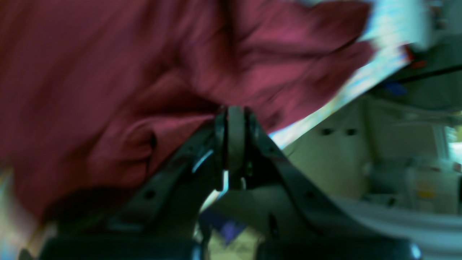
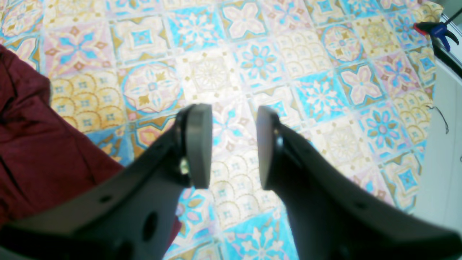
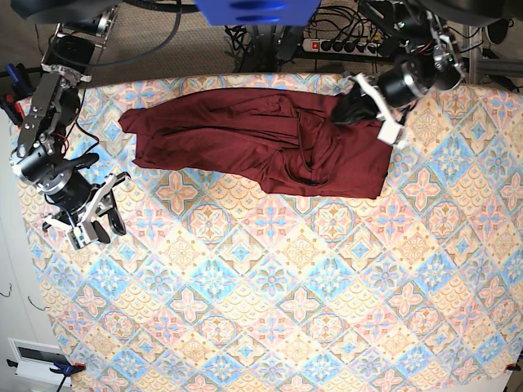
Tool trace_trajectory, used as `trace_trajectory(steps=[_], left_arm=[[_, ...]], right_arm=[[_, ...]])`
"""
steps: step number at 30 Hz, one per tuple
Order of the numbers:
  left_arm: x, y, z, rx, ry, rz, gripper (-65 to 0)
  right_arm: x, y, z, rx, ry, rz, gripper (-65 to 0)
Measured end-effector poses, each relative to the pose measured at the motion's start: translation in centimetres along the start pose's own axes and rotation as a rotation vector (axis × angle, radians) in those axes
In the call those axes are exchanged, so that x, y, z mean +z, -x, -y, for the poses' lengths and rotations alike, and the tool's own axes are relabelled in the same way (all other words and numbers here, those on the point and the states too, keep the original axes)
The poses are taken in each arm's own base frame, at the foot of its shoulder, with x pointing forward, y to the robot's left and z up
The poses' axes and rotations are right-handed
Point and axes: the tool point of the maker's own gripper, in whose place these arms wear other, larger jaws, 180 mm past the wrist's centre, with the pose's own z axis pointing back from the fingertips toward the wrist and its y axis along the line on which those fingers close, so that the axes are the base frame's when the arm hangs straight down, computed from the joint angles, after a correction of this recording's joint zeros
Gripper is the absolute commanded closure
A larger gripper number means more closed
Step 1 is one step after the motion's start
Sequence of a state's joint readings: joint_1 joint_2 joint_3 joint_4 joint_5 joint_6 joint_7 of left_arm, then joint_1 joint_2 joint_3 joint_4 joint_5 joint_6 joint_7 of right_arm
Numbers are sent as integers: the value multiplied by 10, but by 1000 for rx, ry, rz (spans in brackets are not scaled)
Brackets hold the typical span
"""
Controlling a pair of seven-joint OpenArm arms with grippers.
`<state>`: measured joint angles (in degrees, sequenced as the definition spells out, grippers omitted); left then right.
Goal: Layout the t-shirt on the table in an organized manner, then fold the t-shirt properly
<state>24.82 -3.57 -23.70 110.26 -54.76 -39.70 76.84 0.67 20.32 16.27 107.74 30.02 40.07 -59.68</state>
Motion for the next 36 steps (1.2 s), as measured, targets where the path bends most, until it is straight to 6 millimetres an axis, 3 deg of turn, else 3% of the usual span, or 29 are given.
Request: trace_trajectory(steps=[3, 7, 11, 13, 22, 25, 32, 36], left_arm=[[-23, -10, 29, -27, 101, 13, 0], [-37, -15, 40, 29, 122, 11, 0], [-55, -50, 60, 13, 191, 92, 0], [-62, -58, 64, 15, 205, 111, 0], [-89, -23, 71, -75, 172, -79, 0], [-95, -9, 71, -128, 164, -159, -90], [-93, -12, 65, -271, 159, -221, -428], [-86, -25, 72, -324, 156, -185, -469]], right_arm=[[0, -1, 1, -1, 3, 2, -196], [0, 0, 2, 0, 5, -2, -196], [1, 0, 1, 0, 6, -2, -196], [1, 0, 2, 1, 6, 0, -196], [5, 0, 10, -9, 29, 6, -196], [6, 1, 12, -13, 38, 2, -196], [5, 2, 9, -13, 28, -3, -197], [7, 26, 5, -21, 22, -95, -198]])
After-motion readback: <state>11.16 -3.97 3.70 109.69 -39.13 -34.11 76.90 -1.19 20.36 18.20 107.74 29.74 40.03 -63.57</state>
